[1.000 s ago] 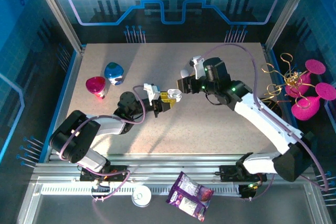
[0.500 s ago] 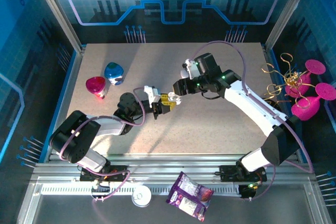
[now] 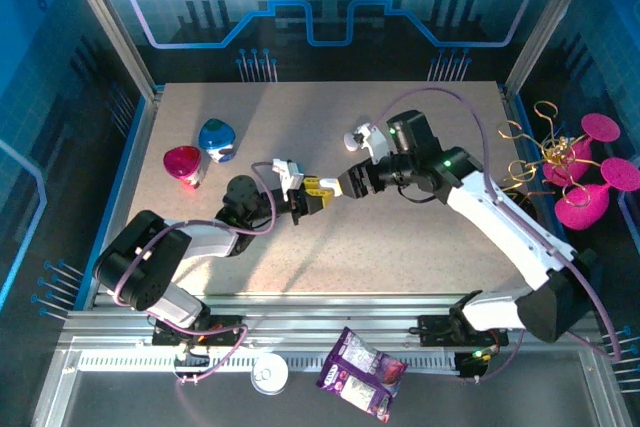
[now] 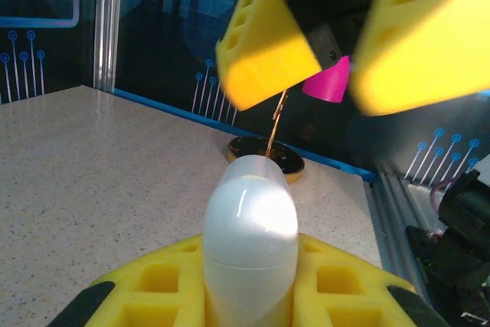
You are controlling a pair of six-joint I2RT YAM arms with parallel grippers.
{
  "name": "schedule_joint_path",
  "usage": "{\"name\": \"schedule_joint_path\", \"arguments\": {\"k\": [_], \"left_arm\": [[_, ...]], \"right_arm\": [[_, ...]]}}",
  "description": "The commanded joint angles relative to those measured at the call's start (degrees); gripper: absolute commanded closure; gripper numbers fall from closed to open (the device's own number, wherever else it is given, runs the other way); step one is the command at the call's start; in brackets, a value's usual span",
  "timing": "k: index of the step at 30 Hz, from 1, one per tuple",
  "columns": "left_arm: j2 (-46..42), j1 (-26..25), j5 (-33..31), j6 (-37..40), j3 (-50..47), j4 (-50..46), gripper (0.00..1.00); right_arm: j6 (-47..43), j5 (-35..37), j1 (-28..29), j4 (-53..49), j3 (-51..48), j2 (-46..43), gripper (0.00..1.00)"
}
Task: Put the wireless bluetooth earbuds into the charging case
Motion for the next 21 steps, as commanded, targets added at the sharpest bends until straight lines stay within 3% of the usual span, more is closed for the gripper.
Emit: {"name": "schedule_joint_path", "arguments": {"k": [1, 6, 14, 21], "left_arm": [[0.0, 1.2, 6.7, -6.7, 2.1, 4.0, 0.82], [1.0, 1.8, 14.5, -16.2, 3.2, 10.4, 0.84], [-1.2, 1.8, 15.2, -17.0, 3.6, 10.4, 0.83], [-1.7, 1.8, 14.8, -17.4, 3.9, 10.4, 0.82]], "right_arm": [[-7.9, -10.3, -1.4, 8.0, -4.3, -4.1, 0.31], [-12.4, -21.4, -3.6, 13.2, -8.0, -5.2, 0.37], [-13.1, -27.1, -3.7, 14.5, -8.3, -1.1, 0.47], [-15.0, -27.6, -3.7, 12.6, -8.3, 0.7, 0.59]]}}
